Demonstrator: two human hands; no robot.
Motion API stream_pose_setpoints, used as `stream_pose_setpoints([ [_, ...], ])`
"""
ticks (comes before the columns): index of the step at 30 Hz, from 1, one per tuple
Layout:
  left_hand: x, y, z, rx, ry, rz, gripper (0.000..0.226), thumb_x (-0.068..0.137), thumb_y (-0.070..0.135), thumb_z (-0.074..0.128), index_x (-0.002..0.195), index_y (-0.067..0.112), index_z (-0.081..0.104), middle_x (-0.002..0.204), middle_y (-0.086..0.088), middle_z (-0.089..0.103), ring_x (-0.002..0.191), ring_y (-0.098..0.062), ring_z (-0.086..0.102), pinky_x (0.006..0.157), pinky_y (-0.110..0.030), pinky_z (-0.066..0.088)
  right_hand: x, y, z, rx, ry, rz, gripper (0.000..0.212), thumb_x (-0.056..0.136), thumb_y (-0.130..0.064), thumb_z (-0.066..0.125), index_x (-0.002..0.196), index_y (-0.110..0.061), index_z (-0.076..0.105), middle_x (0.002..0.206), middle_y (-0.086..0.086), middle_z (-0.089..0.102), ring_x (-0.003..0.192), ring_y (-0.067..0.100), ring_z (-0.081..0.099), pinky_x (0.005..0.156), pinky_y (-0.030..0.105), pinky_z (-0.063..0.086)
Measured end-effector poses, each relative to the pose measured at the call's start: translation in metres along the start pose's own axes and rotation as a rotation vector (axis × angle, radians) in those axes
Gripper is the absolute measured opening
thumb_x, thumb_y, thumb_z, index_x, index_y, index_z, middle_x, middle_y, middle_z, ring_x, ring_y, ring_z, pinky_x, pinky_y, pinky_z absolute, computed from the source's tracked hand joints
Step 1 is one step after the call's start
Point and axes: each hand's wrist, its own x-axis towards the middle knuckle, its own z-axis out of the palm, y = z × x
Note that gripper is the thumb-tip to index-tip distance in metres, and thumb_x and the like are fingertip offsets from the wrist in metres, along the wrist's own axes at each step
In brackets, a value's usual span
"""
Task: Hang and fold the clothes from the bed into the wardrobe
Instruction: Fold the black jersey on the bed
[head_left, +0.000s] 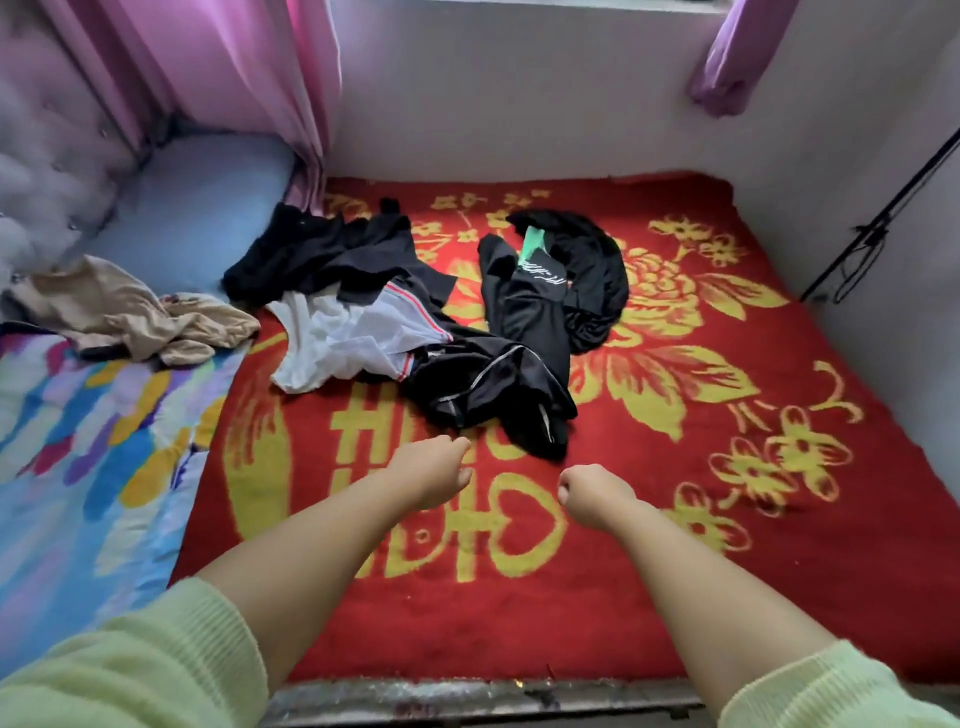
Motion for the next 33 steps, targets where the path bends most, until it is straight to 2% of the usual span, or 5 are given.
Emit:
stream_pose_setpoints([
  [14,0.172,0.004,0.077,-0.270,-0.128,-0.281,0.046,0.097,0.035,0.041,0.137,0.013,0.037,0.124,-0.010,0.050,0.111,-0.030,0.053,0.082,-0.040,0.046,0.197,0.062,-0.022,-0.177,-0.109,-0.182,0.028,0.093,-0.018,0.037,0.108,-0.012,0.060,0.113,0.010,0.061,0.102,0.031,0.058,0.070,0.031,0.040],
  [18,0.233,-0.022,0.103,-0.273,-0.083,-0.321,0.057,0.096,0.034,0.045,0.145,0.013,0.025,0.136,-0.012,0.041,0.124,-0.031,0.042,0.090,-0.045,0.043,0.263,0.046,-0.007,-0.087,0.057,-0.249,0.039,0.096,-0.022,0.044,0.134,-0.017,0.043,0.142,0.009,0.035,0.124,0.031,0.042,0.089,0.040,0.044],
  [24,0.291,-0.054,0.149,-0.081,-0.148,-0.287,0.080,0.094,0.047,0.049,0.151,0.014,0.005,0.159,-0.008,0.000,0.147,-0.023,0.001,0.115,-0.047,0.018,0.336,0.025,0.021,-0.068,0.042,-0.101,0.083,0.093,-0.035,0.056,0.151,-0.030,-0.004,0.159,0.007,-0.011,0.147,0.030,-0.003,0.115,0.052,0.017],
  [29,0.315,-0.077,0.170,0.064,-0.083,-0.257,0.035,0.094,0.025,0.047,0.128,0.021,0.052,0.146,-0.004,0.037,0.136,-0.021,0.032,0.114,-0.050,0.016,0.360,0.034,0.053,-0.217,0.081,-0.177,0.060,0.095,-0.011,0.040,0.148,-0.033,0.022,0.154,0.003,0.025,0.138,0.027,0.027,0.109,0.046,0.030],
  [33,0.304,-0.082,0.164,-0.286,0.022,-0.258,0.023,0.092,0.014,0.042,0.105,0.012,0.062,0.110,-0.011,0.063,0.107,-0.030,0.056,0.096,-0.035,0.035,0.339,0.034,0.056,-0.226,0.175,-0.329,0.037,0.092,-0.012,0.041,0.124,-0.027,0.054,0.123,0.001,0.059,0.115,0.026,0.052,0.091,0.037,0.039],
])
